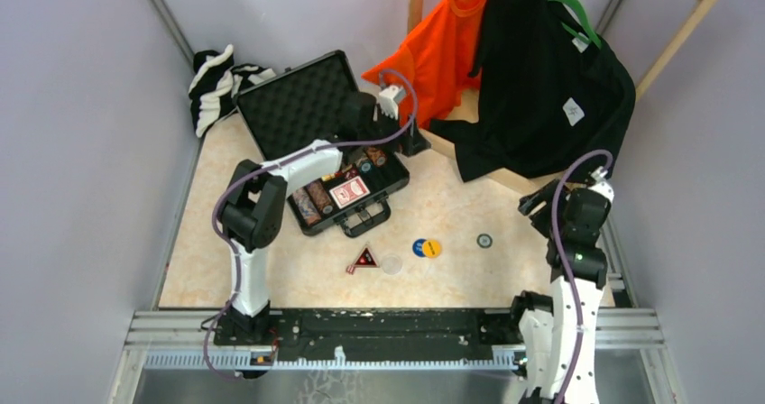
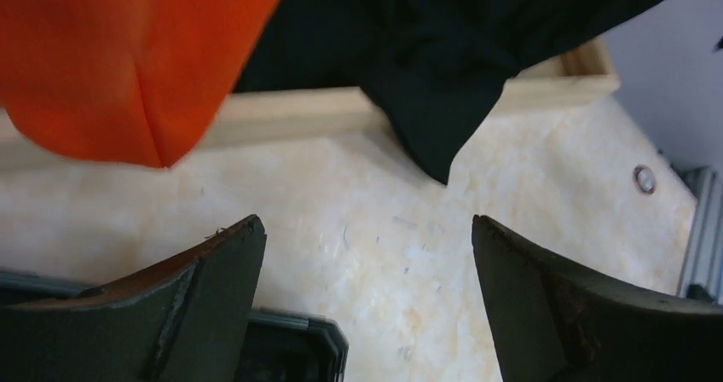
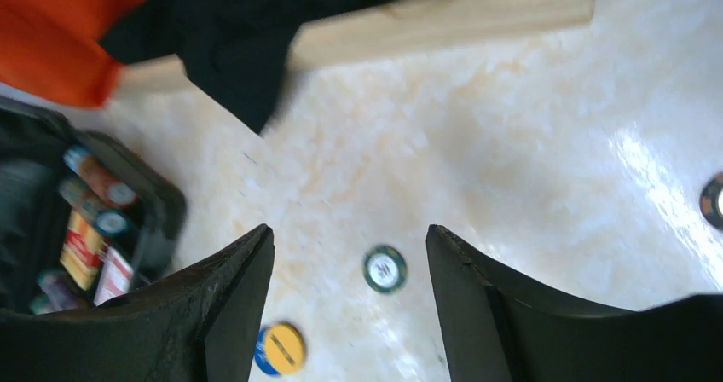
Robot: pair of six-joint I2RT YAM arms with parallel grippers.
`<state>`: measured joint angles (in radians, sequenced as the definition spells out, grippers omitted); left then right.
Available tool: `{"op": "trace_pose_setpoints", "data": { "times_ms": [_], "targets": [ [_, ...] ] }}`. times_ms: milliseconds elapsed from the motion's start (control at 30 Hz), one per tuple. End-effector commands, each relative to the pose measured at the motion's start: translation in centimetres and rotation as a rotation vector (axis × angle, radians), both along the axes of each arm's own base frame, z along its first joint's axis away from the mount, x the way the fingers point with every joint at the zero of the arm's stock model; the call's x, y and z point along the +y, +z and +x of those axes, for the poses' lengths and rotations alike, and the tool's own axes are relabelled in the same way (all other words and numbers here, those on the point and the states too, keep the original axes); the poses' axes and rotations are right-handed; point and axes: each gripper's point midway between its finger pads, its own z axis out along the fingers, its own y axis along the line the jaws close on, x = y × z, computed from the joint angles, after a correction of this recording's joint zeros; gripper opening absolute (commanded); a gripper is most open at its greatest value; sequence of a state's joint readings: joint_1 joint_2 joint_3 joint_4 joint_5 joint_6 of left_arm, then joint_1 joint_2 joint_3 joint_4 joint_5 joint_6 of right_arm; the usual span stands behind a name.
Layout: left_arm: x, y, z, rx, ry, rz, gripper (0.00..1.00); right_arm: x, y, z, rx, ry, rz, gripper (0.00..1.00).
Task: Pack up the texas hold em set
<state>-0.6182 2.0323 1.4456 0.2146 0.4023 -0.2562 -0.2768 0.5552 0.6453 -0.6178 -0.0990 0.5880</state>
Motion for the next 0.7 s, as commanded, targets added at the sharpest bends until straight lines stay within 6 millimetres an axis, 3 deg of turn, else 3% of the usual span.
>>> {"op": "trace_pose_setpoints", "data": {
  "times_ms": [0, 100, 233, 367, 500, 667],
  "targets": [
    [-1.7, 6.9, 0.1, -0.043, -0.133, -0.131, 0.96, 1.1, -4.6, -1.2, 0.189, 0.123, -0.018, 0.66],
    [0.1, 9.0, 2.6, -0.119, -0.077, -0.17, 0.96, 1.8, -6.4, -0.3, 0.283, 0.196, -0.025, 0.67],
    [2.2, 11.2, 3.0, -0.136, -0.071, -0.16, 0.97, 3.7, -9.2, 0.1, 0.463, 0.275, -0.157, 0.68],
    [4.8, 12.2, 3.4, -0.156, -0.004, -0.092, 0.99, 6.0, -12.3, 0.2, 0.547, 0.341, -0.202, 0.69],
    [6.5, 10.9, 3.8, -0.129, 0.076, -0.02, 1.0, 6.9, -14.8, -0.1, 0.619, 0.361, -0.273, 0.69],
    [6.6, 9.4, 3.6, -0.089, 0.081, -0.014, 1.0, 6.4, -15.1, 1.1, 0.638, 0.349, -0.334, 0.66]
  ]
}}
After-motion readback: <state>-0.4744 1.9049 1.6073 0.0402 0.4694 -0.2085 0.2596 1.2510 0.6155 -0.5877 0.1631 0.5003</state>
